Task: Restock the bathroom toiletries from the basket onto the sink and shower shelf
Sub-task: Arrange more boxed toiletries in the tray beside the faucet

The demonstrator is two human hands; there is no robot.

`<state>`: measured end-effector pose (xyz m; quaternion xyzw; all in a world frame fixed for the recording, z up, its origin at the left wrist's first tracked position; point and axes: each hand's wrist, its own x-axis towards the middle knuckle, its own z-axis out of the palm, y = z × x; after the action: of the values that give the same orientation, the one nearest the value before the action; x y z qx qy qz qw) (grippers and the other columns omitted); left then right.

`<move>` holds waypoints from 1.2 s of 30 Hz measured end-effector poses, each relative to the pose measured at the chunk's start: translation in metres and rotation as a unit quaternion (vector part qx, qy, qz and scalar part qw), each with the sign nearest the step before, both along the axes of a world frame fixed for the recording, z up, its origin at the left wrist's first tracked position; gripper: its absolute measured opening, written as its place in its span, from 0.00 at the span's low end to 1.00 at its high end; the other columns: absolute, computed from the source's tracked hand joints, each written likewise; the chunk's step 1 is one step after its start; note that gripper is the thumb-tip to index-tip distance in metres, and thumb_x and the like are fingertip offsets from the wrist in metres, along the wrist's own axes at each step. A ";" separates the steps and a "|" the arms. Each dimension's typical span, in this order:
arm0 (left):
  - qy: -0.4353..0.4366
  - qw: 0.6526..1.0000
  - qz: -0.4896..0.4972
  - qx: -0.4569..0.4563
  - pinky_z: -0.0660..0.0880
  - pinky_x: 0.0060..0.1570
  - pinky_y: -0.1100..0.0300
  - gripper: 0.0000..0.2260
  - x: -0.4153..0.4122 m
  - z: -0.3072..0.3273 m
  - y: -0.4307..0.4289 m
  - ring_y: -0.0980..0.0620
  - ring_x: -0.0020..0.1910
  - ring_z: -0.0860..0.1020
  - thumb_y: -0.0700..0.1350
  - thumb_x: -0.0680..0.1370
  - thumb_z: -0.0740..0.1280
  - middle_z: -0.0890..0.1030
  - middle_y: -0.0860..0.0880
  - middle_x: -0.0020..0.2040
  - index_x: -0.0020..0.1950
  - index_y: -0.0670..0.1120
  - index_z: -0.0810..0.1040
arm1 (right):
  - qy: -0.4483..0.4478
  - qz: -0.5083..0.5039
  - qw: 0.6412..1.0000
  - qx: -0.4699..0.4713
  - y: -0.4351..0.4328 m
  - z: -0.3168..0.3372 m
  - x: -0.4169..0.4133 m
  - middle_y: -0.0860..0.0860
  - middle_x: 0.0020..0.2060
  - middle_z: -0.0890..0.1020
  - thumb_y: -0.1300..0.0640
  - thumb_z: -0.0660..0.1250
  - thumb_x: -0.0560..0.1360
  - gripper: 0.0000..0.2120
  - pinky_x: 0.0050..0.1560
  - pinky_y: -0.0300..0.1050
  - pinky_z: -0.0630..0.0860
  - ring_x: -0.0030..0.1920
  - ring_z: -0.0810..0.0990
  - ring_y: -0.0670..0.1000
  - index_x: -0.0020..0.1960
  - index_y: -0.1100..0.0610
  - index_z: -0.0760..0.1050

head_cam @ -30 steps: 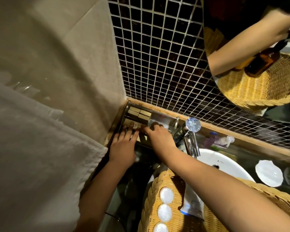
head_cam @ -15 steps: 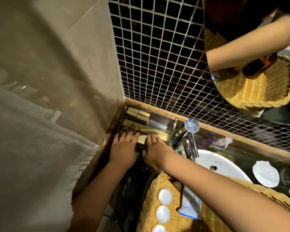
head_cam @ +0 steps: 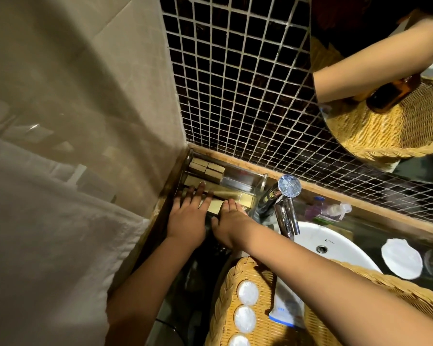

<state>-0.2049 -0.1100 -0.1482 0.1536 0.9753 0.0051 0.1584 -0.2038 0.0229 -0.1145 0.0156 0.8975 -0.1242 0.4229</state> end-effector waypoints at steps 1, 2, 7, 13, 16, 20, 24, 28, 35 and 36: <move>0.000 1.000 -0.002 0.000 0.46 0.77 0.43 0.31 0.000 0.002 0.001 0.45 0.80 0.46 0.57 0.82 0.58 0.50 0.48 0.82 0.81 0.54 0.48 | 0.005 0.008 1.000 0.009 -0.001 0.000 -0.001 0.60 0.80 0.41 0.43 0.47 0.83 0.36 0.79 0.54 0.45 0.80 0.40 0.59 0.80 0.64 0.39; 0.002 1.000 -0.006 0.001 0.45 0.77 0.43 0.31 -0.001 0.003 0.002 0.45 0.80 0.47 0.57 0.82 0.58 0.50 0.48 0.82 0.81 0.54 0.48 | 0.016 0.023 0.999 0.023 -0.003 0.000 -0.002 0.60 0.80 0.42 0.43 0.47 0.83 0.36 0.79 0.54 0.44 0.80 0.40 0.59 0.80 0.64 0.39; 0.012 1.000 -0.013 0.003 0.44 0.76 0.44 0.32 -0.002 0.009 0.007 0.46 0.80 0.49 0.56 0.81 0.60 0.55 0.49 0.81 0.81 0.55 0.49 | 0.058 0.055 0.996 0.039 -0.003 0.000 -0.007 0.58 0.80 0.43 0.44 0.49 0.81 0.37 0.79 0.56 0.44 0.80 0.41 0.59 0.80 0.63 0.40; -0.008 1.000 -0.005 -0.026 0.44 0.77 0.41 0.39 -0.004 0.005 0.002 0.45 0.80 0.45 0.54 0.78 0.65 0.51 0.47 0.82 0.81 0.54 0.44 | 0.023 0.048 0.998 0.043 0.006 -0.004 -0.010 0.60 0.80 0.40 0.55 0.59 0.81 0.38 0.79 0.57 0.47 0.79 0.39 0.60 0.80 0.64 0.38; -0.014 0.999 -0.008 -0.031 0.43 0.77 0.41 0.40 -0.004 0.003 0.001 0.46 0.80 0.44 0.54 0.77 0.66 0.50 0.48 0.82 0.81 0.55 0.43 | 0.025 0.064 0.996 0.051 0.005 -0.007 -0.010 0.61 0.80 0.41 0.55 0.61 0.80 0.40 0.79 0.58 0.48 0.79 0.39 0.61 0.79 0.65 0.37; -0.033 0.998 -0.016 -0.057 0.40 0.76 0.42 0.44 -0.008 0.006 0.002 0.46 0.80 0.41 0.58 0.76 0.68 0.45 0.47 0.82 0.81 0.55 0.40 | 0.022 0.067 0.996 0.062 0.003 -0.009 -0.008 0.62 0.79 0.39 0.55 0.61 0.80 0.41 0.79 0.59 0.47 0.79 0.38 0.62 0.79 0.66 0.37; -0.073 0.994 -0.014 -0.082 0.40 0.76 0.44 0.43 -0.014 0.025 0.003 0.46 0.80 0.43 0.59 0.75 0.68 0.46 0.48 0.82 0.81 0.55 0.43 | 0.044 0.044 0.997 0.040 0.003 0.002 -0.005 0.61 0.79 0.39 0.58 0.59 0.81 0.38 0.79 0.56 0.45 0.79 0.39 0.60 0.79 0.66 0.38; -0.036 0.998 0.005 -0.055 0.43 0.76 0.43 0.42 -0.005 0.053 0.002 0.44 0.80 0.46 0.52 0.77 0.65 0.46 0.47 0.82 0.81 0.54 0.40 | 0.081 0.011 0.997 0.001 0.013 0.028 0.007 0.59 0.80 0.41 0.66 0.61 0.78 0.39 0.79 0.53 0.50 0.80 0.43 0.56 0.80 0.64 0.40; 0.047 0.999 0.002 0.002 0.43 0.77 0.45 0.36 0.040 0.099 0.022 0.47 0.80 0.44 0.51 0.79 0.60 0.44 0.49 0.82 0.81 0.55 0.42 | 0.181 0.104 0.974 -0.090 0.042 0.096 0.070 0.58 0.80 0.46 0.60 0.65 0.77 0.42 0.76 0.44 0.52 0.80 0.52 0.54 0.81 0.61 0.41; 0.058 0.998 -0.009 0.010 0.43 0.77 0.45 0.36 0.050 0.105 0.028 0.47 0.80 0.44 0.51 0.79 0.60 0.44 0.49 0.82 0.82 0.54 0.43 | 0.197 0.114 0.968 -0.104 0.047 0.104 0.083 0.58 0.80 0.47 0.60 0.63 0.78 0.41 0.74 0.41 0.54 0.79 0.56 0.55 0.81 0.60 0.41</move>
<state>-0.1552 -0.0820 -0.0428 0.1635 0.9814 0.0042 0.1003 -0.1210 0.0701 -0.0107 -0.1554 0.9411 -0.1684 0.2488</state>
